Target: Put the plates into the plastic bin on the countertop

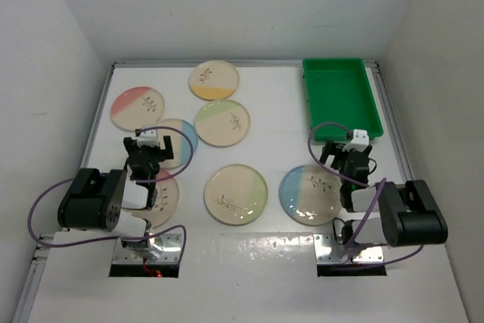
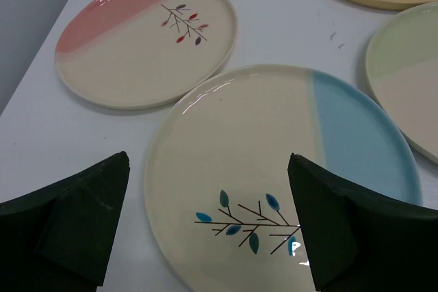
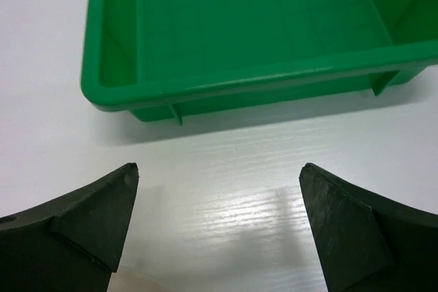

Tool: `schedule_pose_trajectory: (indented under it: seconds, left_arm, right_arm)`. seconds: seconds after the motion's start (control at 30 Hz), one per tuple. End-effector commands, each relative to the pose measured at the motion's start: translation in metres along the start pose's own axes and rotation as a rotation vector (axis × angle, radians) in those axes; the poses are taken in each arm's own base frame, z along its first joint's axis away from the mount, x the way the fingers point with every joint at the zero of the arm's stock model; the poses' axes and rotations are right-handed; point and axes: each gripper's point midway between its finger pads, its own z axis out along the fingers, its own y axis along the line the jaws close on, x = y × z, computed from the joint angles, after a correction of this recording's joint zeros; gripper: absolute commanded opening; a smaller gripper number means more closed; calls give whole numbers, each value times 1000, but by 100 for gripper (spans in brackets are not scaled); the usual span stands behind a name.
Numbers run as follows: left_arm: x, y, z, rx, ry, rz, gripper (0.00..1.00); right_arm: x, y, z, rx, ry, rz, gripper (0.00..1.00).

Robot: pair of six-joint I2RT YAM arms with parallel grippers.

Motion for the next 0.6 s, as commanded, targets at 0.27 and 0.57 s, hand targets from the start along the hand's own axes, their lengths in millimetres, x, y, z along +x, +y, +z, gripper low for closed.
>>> schedule_pose_trajectory:
  seconds: [0.27,0.57]
  left_arm:
    - [-64,-43,25,249,15,133,99]
    - [-193,-176,-10,852,98,558,99]
  right_arm:
    - [-77,23,-40,-121,-110,-239,100]
    - [-249,-13,-75,155,-76,-747,100]
